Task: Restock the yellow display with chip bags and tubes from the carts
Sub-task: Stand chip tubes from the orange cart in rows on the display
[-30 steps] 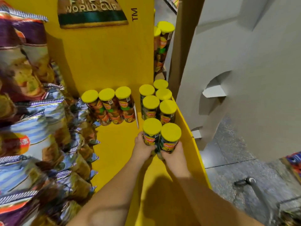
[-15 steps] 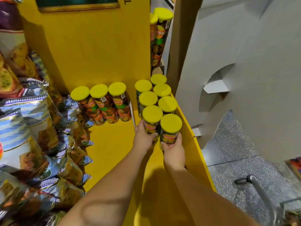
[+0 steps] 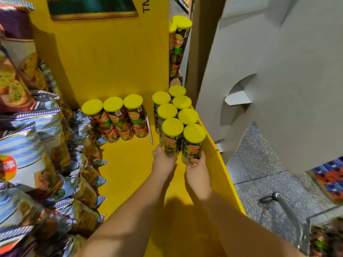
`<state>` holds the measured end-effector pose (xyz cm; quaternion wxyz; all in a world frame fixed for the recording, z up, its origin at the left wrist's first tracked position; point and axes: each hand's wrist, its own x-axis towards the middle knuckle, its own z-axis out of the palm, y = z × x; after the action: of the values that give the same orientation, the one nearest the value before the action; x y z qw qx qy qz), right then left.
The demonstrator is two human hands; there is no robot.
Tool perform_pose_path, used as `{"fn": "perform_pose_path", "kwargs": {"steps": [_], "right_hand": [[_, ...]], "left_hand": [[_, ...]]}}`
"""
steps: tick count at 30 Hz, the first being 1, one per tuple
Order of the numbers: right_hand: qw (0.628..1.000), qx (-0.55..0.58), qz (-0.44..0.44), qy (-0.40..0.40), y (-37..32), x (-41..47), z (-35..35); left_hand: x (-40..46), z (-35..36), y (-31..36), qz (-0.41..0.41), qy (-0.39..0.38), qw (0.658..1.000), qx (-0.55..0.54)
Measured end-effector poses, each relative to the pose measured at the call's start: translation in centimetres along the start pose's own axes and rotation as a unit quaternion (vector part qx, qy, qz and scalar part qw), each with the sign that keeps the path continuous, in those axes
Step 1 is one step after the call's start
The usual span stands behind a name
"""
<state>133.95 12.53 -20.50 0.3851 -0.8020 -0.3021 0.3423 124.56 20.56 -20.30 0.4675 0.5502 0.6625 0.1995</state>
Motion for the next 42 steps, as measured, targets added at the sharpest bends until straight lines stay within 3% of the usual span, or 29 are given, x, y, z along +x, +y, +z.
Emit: {"fn": "perform_pose_path", "kwargs": {"steps": [4, 8, 12, 20, 28, 35, 42], "right_hand": [[0.998, 0.027, 0.034, -0.035, -1.1, -3.5, -2.8], [0.997, 0.004, 0.045, -0.059, -2.2, -7.5, -5.8], [0.998, 0.043, 0.03, -0.046, -2.6, -12.5, -10.5], [0.997, 0.07, 0.003, 0.033, -0.2, -18.2, -22.3], [0.983, 0.066, 0.064, 0.161, 10.6, -25.1, -36.9], [0.958, 0.055, 0.173, 0.222, 22.6, -29.4, -45.3], [0.933, 0.018, 0.283, 0.22, 34.9, -31.1, -51.0]], "left_hand": [[-5.1, -0.4, -0.5, -0.009, -0.002, 1.0, 0.029], [-11.2, -0.8, 0.5, -0.001, -0.028, 0.999, -0.025], [-17.6, -1.3, 3.2, 0.036, -0.07, 0.994, -0.08], [-25.3, 2.9, 8.0, 0.145, -0.194, 0.969, -0.043], [-37.9, 16.7, 11.9, 0.194, -0.409, 0.891, 0.007], [-45.8, 27.2, 10.7, 0.191, -0.48, 0.849, 0.112], [-49.9, 36.7, 8.0, 0.159, -0.488, 0.821, 0.251]]}}
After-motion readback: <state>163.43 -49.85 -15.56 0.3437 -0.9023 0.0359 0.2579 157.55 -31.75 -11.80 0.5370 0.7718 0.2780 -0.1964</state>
